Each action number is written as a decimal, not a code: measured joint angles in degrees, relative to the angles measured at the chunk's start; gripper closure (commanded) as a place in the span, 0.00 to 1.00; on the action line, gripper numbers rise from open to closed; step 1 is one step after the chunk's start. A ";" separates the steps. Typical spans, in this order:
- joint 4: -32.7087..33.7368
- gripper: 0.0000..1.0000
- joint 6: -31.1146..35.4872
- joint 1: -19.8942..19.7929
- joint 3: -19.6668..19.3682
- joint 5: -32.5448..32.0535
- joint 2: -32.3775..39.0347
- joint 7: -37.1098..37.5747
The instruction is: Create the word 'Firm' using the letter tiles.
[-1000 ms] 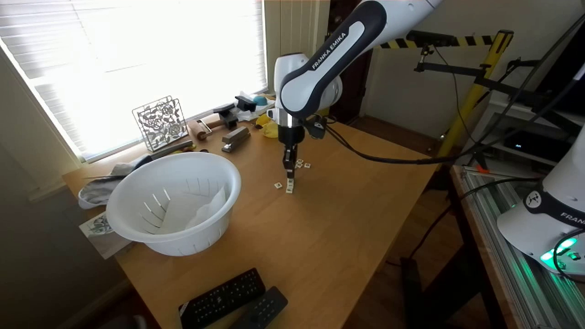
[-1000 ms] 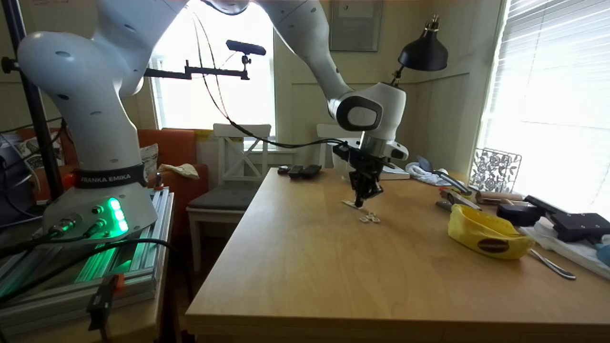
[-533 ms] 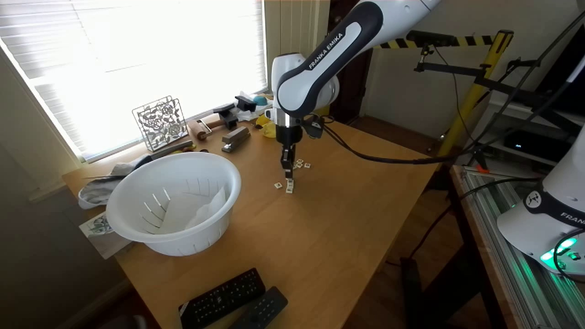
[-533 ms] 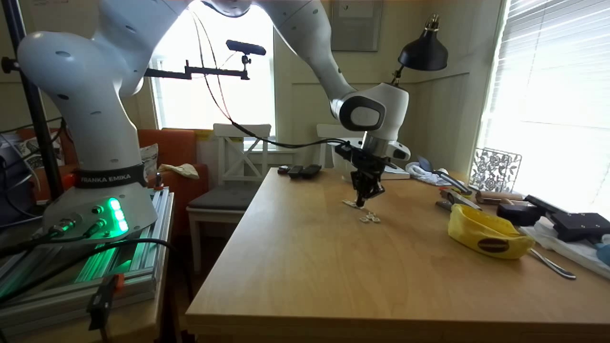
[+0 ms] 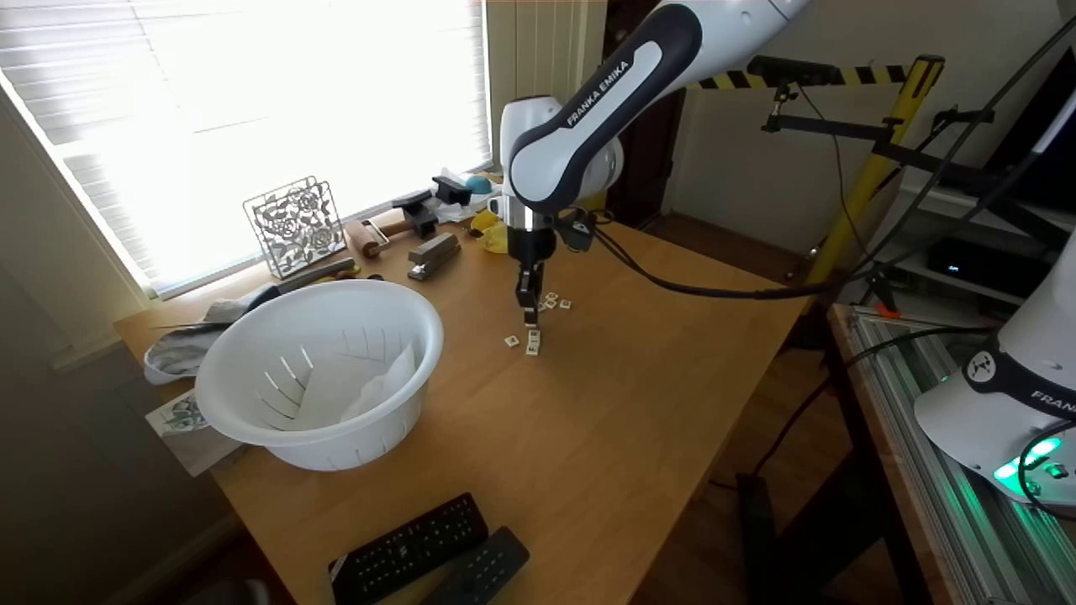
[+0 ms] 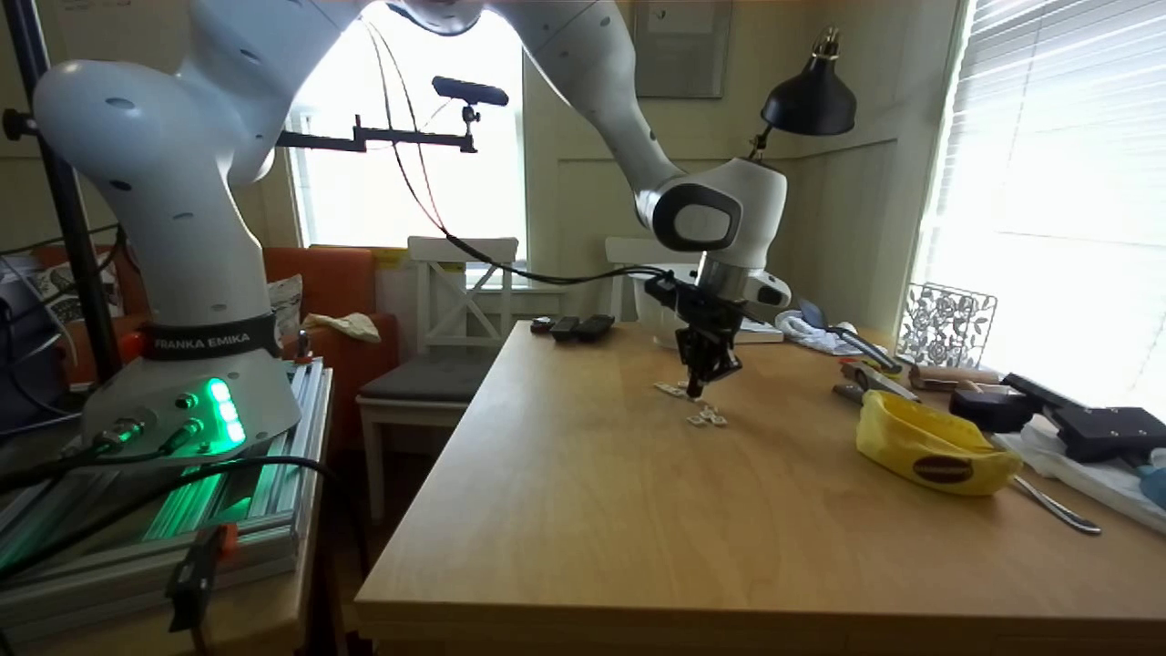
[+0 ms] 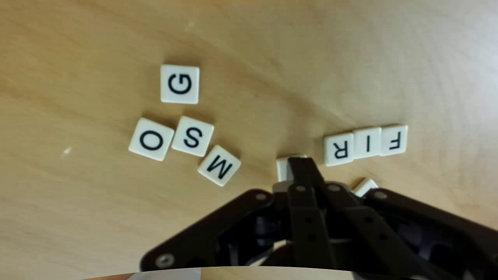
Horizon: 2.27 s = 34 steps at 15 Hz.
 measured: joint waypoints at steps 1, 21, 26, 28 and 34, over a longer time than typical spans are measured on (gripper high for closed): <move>0.19 1.00 0.04 -0.05 -0.05 0.00 0.11 0.07; 5.54 1.00 0.17 0.28 0.17 0.00 2.76 1.01; 5.40 1.00 0.23 0.28 -0.08 0.00 1.13 1.83; 5.21 1.00 0.23 0.28 -0.25 0.00 0.42 2.62; 3.48 1.00 0.22 0.25 -1.77 0.00 -0.40 7.74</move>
